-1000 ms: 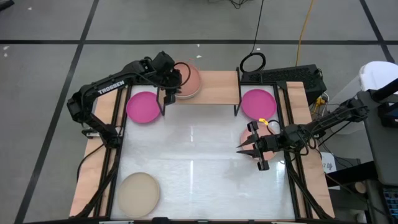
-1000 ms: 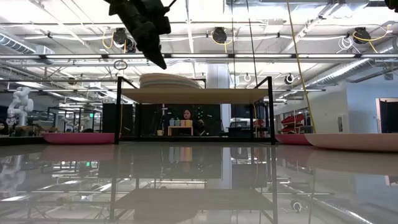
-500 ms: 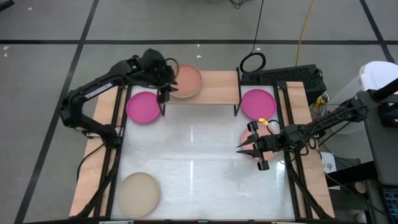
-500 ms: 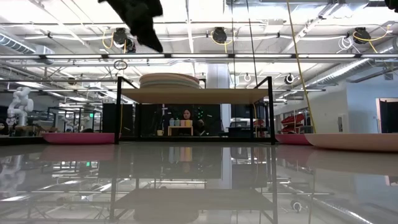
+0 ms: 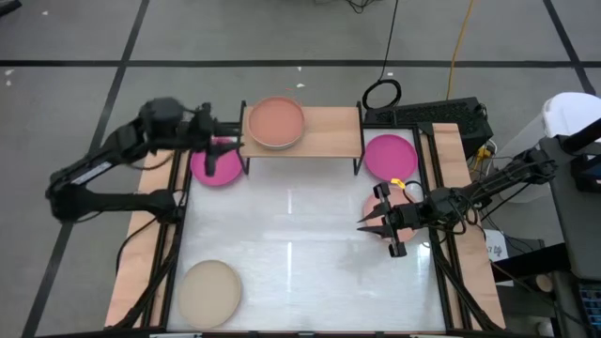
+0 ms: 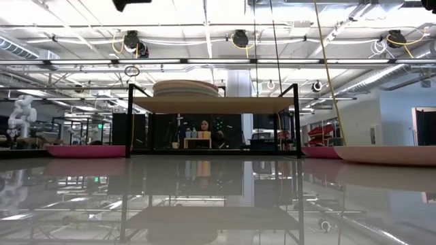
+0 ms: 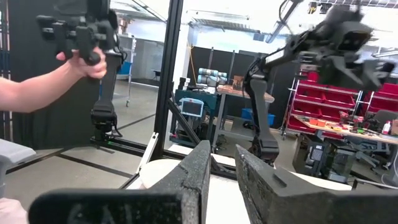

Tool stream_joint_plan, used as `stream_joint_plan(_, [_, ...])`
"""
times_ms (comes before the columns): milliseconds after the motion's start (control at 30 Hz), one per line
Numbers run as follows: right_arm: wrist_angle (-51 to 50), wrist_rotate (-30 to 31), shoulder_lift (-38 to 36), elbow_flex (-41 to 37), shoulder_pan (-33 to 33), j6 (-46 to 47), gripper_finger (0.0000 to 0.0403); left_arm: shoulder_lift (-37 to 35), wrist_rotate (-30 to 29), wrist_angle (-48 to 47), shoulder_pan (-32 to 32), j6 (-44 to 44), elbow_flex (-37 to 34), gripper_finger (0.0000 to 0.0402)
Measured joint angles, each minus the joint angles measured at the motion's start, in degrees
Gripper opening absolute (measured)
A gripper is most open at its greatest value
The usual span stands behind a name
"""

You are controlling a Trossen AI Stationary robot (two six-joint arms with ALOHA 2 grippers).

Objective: Place and stack plates onto a shelf
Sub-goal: Stack the brown plate on top of the light orange plate on the shelf

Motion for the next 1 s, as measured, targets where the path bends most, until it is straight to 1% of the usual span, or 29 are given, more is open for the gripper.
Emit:
stream_joint_plan(100, [-0.01,0.02,0.00,0.00,0.00,0.02,0.0057,-6.43,-0.44,7.19,-2.33,-5.42,-9.13,0.0140])
stream_joint_plan(267, [-0.83,0.02,0.00,0.00,0.00,-3.66,0.0057,-13.63,-0.50,17.52,-5.34,-8.93,-22.75,0.0140])
stream_joint_plan(367, [-1.77,0.02,0.00,0.00,0.00,-4.70,0.0057,-15.45,-1.53,22.18,-5.59,-10.13,-28.13,0.0140])
stream_joint_plan(467, [-2.35,0.02,0.02,0.00,0.00,-4.82,0.0057,-14.95,-5.99,22.70,-5.55,-11.11,-30.12,0.0140])
stream_joint_plan(533, [-2.17,0.02,0.02,0.00,0.00,-4.59,0.0057,-13.28,-9.20,23.17,-5.55,-11.24,-30.01,0.0140])
stream_joint_plan(600, [-2.21,0.02,0.02,0.00,0.00,-4.87,0.0057,-10.27,-12.28,24.85,-5.55,-11.24,-28.32,0.0140])
stream_joint_plan(700, [-2.01,0.04,0.02,0.00,-0.03,-4.85,0.0057,-4.84,-20.05,29.59,-5.62,-11.19,-26.42,0.0140])
stream_joint_plan(767, [-1.64,0.04,0.02,0.00,-0.09,-4.72,0.0057,-0.74,-24.67,32.16,-5.63,-11.38,-26.52,0.0140])
stream_joint_plan(833, [-1.67,0.07,0.02,0.00,-0.09,-3.74,0.0057,3.40,-27.76,35.09,-5.65,-12.10,-27.58,0.0140])
stream_joint_plan(867, [-1.73,0.04,0.02,0.00,-0.09,-3.03,0.0057,5.41,-29.18,37.57,-5.69,-12.96,-28.51,0.0140])
stream_joint_plan(933, [-1.72,0.04,0.02,0.00,-0.09,-2.11,0.0057,9.11,-31.33,45.42,-5.63,-14.09,-30.45,0.0135])
stream_joint_plan(1000, [-1.74,0.04,0.02,0.00,-0.09,-1.97,0.0057,12.20,-33.50,52.30,-5.28,-14.82,-32.49,0.0118])
